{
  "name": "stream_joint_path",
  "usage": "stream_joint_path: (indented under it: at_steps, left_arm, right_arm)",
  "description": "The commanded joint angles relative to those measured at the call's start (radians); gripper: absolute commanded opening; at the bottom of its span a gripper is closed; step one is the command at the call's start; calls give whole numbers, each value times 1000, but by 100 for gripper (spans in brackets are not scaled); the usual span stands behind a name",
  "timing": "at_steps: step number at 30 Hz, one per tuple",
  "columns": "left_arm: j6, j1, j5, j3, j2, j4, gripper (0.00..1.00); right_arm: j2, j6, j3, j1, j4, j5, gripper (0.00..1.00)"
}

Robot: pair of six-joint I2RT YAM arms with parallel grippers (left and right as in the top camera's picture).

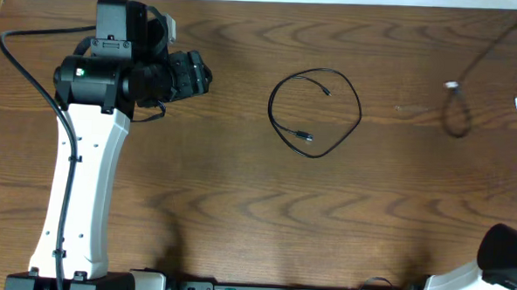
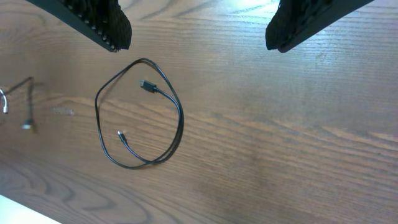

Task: Untangle cables

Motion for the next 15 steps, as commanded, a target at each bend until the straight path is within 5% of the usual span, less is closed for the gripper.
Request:
stream_joint_path:
  at_steps: [1, 15]
  left_arm:
    - [17, 4, -6, 5, 2, 0, 76]
    - [17, 4, -6, 5, 2, -1, 76]
  right_arm:
    - [-8, -42, 8, -48, 53, 0, 1]
    - [107, -112, 6, -126, -85, 71, 1]
